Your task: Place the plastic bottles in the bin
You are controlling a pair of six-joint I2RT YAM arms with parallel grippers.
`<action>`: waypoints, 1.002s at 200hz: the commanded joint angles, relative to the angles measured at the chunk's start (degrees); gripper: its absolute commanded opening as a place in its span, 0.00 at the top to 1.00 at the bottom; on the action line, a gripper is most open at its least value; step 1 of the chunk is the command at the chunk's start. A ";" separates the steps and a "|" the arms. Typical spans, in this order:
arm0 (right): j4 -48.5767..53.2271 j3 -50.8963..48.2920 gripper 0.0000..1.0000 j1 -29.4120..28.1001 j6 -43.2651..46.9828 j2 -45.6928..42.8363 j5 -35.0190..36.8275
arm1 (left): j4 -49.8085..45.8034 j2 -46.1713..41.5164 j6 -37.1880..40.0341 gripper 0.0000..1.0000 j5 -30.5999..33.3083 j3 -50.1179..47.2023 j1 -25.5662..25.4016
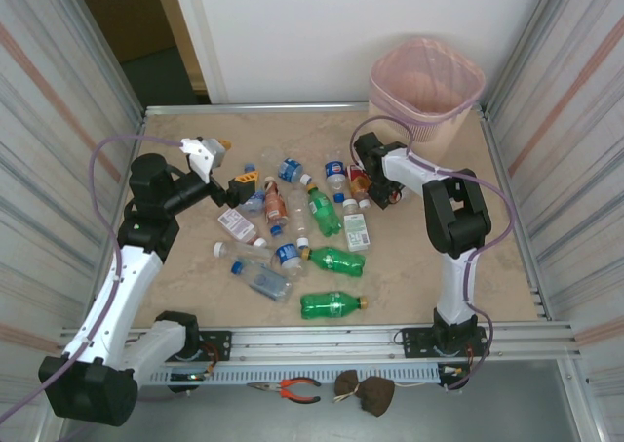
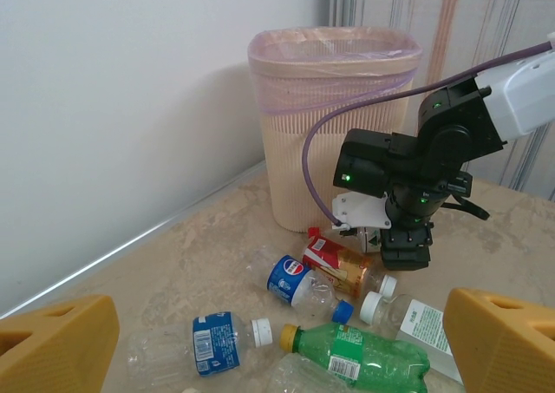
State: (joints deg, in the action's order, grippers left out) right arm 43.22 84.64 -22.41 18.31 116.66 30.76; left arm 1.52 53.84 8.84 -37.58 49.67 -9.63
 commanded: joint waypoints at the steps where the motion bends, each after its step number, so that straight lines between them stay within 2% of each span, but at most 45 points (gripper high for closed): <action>1: 0.45 1.67 0.16 1.24 0.33 1.60 -1.45 | -0.02 -0.07 0.66 0.03 0.40 0.08 -0.36; 86: 1.33 2.19 0.26 1.41 -0.44 1.90 -2.64 | -0.02 -0.21 0.59 0.03 0.23 0.19 -0.37; 200: 4.20 2.02 0.34 -2.47 -1.52 -5.04 -0.85 | 0.06 -0.82 0.48 0.03 0.14 0.12 -0.31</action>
State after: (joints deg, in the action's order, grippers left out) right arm 44.64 85.41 -23.51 18.44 115.59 28.69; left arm 1.52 53.82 8.84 -37.43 49.67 -9.63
